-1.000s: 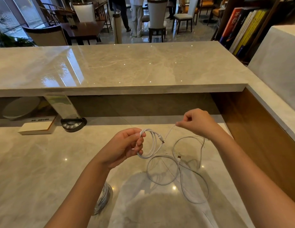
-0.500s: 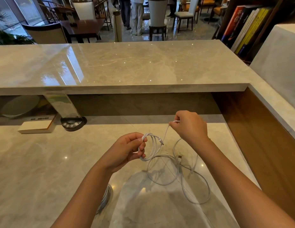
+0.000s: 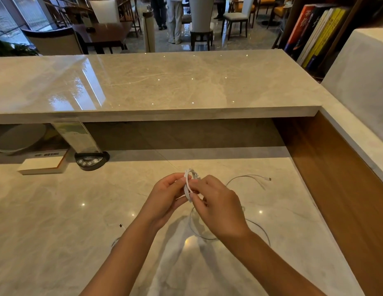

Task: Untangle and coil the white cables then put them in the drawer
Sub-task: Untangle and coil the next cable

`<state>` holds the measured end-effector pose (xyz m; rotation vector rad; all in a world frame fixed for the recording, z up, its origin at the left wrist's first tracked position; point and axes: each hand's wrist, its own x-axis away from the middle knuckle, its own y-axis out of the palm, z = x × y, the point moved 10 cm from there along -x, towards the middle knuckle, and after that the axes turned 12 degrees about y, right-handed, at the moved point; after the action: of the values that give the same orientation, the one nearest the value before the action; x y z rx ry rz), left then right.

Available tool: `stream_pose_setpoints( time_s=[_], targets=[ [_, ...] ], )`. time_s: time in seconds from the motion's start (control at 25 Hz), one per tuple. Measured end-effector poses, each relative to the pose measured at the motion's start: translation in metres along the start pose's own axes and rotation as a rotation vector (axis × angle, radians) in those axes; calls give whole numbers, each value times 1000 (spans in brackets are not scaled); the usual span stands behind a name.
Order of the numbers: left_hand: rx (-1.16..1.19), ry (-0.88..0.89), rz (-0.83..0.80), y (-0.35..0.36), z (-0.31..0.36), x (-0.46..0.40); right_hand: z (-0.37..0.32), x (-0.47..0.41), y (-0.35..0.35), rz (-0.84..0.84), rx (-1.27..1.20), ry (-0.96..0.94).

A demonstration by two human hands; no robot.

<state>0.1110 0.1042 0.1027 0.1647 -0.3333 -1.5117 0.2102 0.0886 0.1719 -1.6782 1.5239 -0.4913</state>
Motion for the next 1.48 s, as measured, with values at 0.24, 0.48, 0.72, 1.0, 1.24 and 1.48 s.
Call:
stream_pose_setpoints(
  time_s=[0.24,0.48,0.72,1.0,1.24,1.48],
  targets=[
    [237,-54,-10,7,-2,4,-14,15,4,216,232,-206],
    [207,-1,134,-7,-4,0,-9,15,10,137,238,-216],
    [497,40,183,-24,4,-12,53,18,-12,-116,218,-109],
    [609,-10,129,-5,0,-11,176,23,-37,-193,-441,804],
    [565,-104,18,22,-14,-1,197,19,-24,147,-1290,1055],
    [565,-140,-13,37,-18,0,142,-2,-4,-202,-816,745]
  ],
)
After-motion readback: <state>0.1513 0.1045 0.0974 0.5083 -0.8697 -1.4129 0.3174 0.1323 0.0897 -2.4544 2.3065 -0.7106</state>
